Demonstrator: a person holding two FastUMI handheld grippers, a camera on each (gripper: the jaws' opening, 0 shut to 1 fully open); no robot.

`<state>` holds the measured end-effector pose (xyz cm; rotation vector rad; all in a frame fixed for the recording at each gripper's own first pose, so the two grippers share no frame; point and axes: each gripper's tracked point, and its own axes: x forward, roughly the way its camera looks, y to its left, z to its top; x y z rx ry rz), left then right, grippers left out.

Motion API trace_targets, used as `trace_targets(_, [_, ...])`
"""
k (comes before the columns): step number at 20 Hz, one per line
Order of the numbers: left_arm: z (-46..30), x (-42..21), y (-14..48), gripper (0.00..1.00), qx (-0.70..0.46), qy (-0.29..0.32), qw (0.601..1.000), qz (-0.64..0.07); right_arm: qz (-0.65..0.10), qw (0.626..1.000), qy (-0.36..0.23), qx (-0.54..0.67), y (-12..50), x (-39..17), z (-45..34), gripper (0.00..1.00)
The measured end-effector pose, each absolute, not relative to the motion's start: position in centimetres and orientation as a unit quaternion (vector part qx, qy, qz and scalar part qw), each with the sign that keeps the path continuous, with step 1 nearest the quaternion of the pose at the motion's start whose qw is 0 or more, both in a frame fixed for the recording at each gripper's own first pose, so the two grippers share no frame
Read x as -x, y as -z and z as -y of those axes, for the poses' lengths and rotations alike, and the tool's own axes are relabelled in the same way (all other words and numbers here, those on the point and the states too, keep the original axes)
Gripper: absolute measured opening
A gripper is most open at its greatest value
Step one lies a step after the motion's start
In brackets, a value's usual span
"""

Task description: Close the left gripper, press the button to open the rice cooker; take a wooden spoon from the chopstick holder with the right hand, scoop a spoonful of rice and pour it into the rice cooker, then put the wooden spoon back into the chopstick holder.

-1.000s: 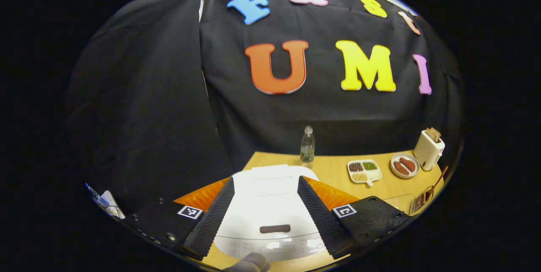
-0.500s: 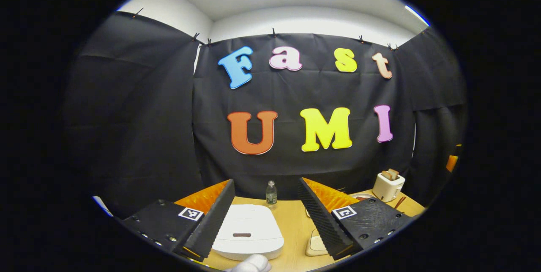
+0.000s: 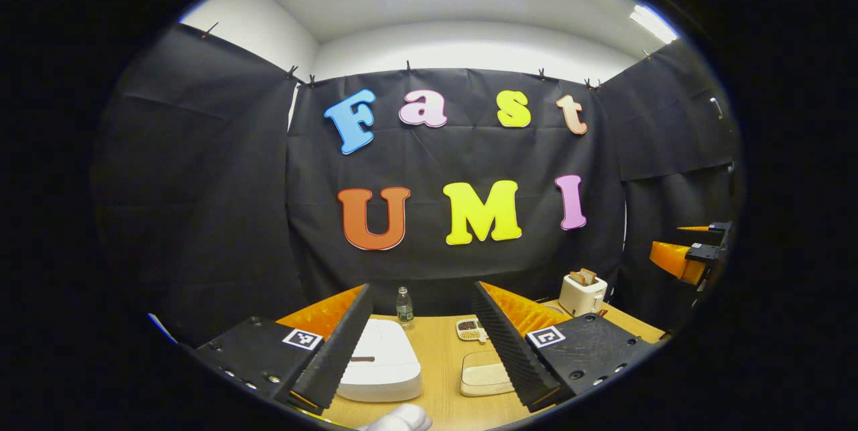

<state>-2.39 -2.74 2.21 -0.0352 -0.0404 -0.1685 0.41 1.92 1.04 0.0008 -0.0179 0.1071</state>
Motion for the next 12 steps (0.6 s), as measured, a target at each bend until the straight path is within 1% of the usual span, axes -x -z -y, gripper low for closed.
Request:
trace_targets(1, [2.98, 2.49, -2.19, 0.95, 0.023, 0.088, 0.996, 0.016, 0.007, 0.999, -0.052, -0.001, -0.90, -0.40, -1.80, 0.99])
trace_targets(3, [2.97, 2.44, -1.95, 0.95, 0.026, 0.091, 0.995, 0.012, 0.003, 0.999, -0.049, -0.003, -0.63, -0.64, -1.70, 1.00])
trace_targets(12, [3.82, 2.58, -1.47, 0.95, 0.004, 0.098, 0.995, 0.014, 0.009, 0.999, -0.047, 0.002, -0.75, -0.62, -1.94, 1.00])
